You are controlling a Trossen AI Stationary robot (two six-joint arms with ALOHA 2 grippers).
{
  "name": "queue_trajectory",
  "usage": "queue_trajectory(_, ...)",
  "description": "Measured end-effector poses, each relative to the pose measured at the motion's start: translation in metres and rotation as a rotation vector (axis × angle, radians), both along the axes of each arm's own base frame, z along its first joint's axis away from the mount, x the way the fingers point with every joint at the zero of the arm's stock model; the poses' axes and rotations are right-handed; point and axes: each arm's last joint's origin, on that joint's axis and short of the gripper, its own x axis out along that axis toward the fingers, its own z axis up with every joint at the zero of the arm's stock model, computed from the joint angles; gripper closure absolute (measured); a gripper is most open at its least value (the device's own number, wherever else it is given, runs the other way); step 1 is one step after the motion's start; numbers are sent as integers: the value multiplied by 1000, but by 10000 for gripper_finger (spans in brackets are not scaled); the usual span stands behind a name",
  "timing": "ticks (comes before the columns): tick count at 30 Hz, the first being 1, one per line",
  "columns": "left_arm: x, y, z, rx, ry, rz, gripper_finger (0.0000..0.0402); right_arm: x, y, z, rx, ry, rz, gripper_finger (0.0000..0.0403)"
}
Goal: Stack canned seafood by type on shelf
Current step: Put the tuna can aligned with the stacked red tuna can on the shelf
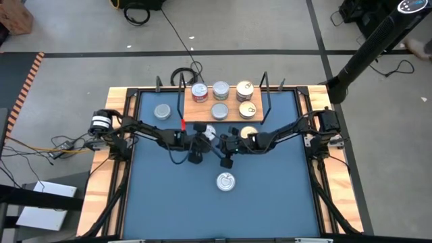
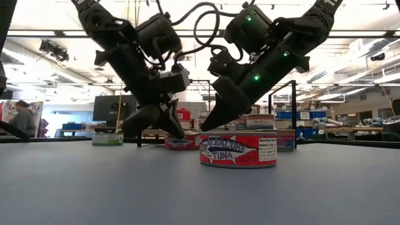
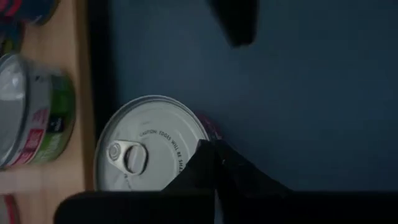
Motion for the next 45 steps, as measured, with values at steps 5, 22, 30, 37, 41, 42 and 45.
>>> queue_trajectory(5,9,-5,14,-82,-1,-6,400,0,5,0,-5,2,20,396)
queue_trajectory(22,-9,-19,68,-304,-96,68,401,-7,37,17,-62,-18,95,391)
queue_trajectory(30,-25,-6,98,-303,-203,156,401,-14,55,31,-170,-38,93,355)
queue_trajectory(37,-21,21,95,-152,-208,212,401,-15,56,31,-177,-39,95,343)
queue_trajectory(41,-17,44,83,-111,-167,251,401,-15,56,31,-178,-37,96,345)
queue_trajectory(42,-16,49,81,-105,-165,266,401,-15,56,31,-178,-37,96,345)
queue_trajectory(45,-17,63,76,-94,-151,313,401,-15,56,31,-179,-32,96,345)
